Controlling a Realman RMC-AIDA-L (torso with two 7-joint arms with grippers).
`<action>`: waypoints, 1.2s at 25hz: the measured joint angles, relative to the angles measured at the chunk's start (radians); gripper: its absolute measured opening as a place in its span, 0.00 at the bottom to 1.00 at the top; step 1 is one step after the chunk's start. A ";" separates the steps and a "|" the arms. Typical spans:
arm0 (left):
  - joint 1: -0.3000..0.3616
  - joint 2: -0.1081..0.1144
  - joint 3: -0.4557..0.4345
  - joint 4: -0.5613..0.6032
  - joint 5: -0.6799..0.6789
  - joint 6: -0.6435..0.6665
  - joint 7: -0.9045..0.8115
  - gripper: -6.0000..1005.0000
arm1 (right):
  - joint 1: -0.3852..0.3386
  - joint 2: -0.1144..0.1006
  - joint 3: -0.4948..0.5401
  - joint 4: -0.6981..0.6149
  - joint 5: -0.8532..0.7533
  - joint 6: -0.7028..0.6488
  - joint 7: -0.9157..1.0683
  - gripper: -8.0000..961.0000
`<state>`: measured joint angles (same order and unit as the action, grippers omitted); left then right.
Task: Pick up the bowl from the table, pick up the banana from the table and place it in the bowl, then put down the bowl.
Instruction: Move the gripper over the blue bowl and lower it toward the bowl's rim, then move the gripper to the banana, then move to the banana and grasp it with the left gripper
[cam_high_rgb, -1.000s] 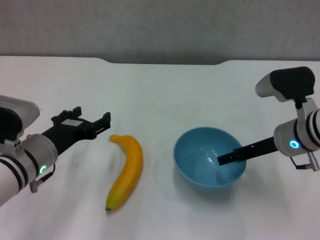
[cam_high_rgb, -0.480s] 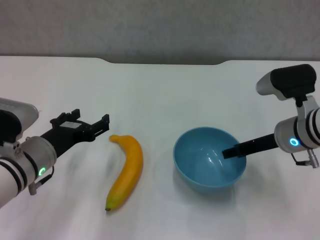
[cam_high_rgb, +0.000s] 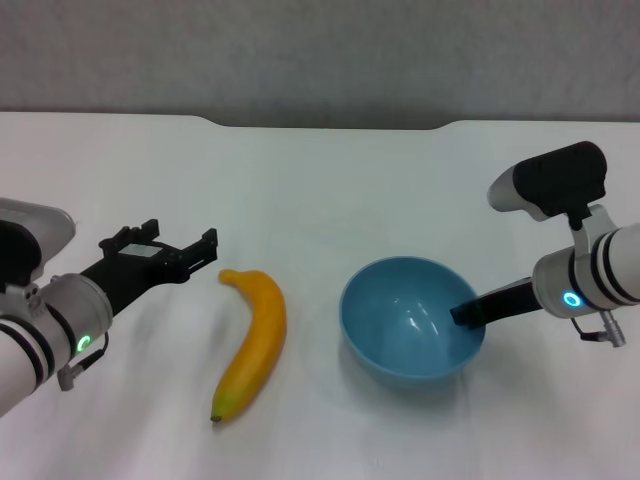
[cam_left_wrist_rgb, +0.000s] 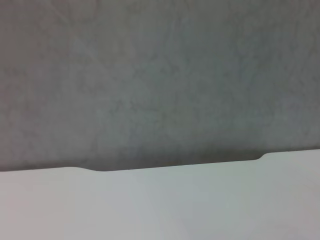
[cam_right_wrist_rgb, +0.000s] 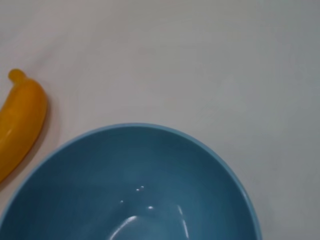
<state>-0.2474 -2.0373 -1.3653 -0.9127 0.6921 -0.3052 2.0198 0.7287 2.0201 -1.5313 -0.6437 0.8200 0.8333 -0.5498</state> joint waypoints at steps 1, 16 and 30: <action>0.002 0.000 0.000 0.000 -0.005 0.000 0.002 0.86 | 0.000 0.000 -0.002 0.000 0.002 0.000 0.000 0.38; 0.019 0.010 0.015 -0.022 -0.001 -0.086 -0.062 0.86 | -0.096 -0.001 -0.010 -0.108 0.007 -0.057 0.020 0.04; 0.012 0.019 0.003 -0.135 0.780 -0.151 -0.704 0.86 | -0.197 -0.011 0.004 -0.292 -0.008 -0.032 0.069 0.04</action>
<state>-0.2354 -2.0186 -1.3621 -1.0479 1.4723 -0.4557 1.3157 0.5318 2.0096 -1.5277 -0.9356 0.8118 0.8013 -0.4809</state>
